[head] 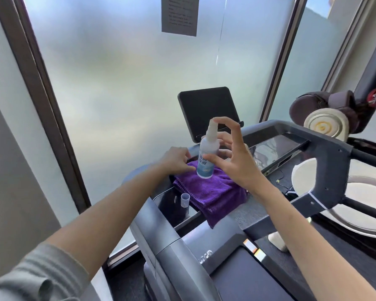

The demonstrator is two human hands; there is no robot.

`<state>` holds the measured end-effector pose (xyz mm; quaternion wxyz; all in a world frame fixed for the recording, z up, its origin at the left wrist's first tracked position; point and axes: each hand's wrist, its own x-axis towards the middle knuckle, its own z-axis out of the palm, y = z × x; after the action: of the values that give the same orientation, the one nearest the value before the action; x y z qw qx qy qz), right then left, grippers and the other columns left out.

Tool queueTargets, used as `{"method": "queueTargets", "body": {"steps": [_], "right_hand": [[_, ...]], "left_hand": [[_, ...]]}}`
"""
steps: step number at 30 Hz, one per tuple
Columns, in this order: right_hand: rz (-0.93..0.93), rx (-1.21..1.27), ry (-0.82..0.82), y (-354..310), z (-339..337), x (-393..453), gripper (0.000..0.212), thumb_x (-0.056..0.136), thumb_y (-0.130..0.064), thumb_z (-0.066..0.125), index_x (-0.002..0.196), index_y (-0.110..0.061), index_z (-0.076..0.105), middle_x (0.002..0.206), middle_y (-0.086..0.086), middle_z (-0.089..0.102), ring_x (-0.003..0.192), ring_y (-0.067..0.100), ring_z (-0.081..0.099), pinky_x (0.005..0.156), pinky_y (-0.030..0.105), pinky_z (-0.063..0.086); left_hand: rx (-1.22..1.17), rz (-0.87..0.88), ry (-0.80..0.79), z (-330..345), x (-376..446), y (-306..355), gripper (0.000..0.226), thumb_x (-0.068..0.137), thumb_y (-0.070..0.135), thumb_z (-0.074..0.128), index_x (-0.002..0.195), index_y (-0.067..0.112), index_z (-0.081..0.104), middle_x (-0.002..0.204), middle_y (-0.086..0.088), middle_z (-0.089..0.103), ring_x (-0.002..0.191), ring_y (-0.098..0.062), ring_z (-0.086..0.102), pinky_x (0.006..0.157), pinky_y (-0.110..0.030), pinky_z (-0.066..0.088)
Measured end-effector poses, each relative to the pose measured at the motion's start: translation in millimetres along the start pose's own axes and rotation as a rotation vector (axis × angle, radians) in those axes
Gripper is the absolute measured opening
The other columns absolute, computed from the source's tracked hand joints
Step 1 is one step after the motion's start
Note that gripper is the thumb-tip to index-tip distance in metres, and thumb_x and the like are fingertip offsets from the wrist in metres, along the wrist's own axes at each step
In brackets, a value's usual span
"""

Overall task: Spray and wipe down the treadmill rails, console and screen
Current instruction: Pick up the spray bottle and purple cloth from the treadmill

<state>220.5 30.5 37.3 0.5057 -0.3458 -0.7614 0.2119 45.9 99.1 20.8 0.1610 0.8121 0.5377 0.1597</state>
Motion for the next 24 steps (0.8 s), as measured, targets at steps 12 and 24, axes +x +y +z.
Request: {"method": "queueTargets", "body": {"steps": [12,24], "right_hand": [[0.010,-0.073,-0.019,16.2,-16.2,-23.5,0.071,0.085,-0.005,0.074,0.126,-0.050,0.036,0.102,-0.028,0.053,0.093,0.011,0.063,0.084,0.024,0.055],[0.016,-0.070,-0.018,16.1,-16.6,-25.9,0.067,0.091,0.000,0.064,0.128,-0.046,0.031,0.106,0.008,0.048,0.094,0.039,0.059,0.086,0.056,0.052]], "left_hand": [[0.113,-0.186,-0.193,26.2,28.6,12.8,0.051,0.073,0.044,0.079,0.098,0.004,0.061,0.099,-0.008,0.063,0.089,-0.023,0.056,0.072,-0.031,0.044],[-0.867,-0.313,-0.128,11.3,14.1,28.7,0.036,0.080,0.014,0.070,0.115,0.010,0.064,0.108,-0.014,0.071,0.096,-0.027,0.069,0.085,-0.038,0.057]]}}
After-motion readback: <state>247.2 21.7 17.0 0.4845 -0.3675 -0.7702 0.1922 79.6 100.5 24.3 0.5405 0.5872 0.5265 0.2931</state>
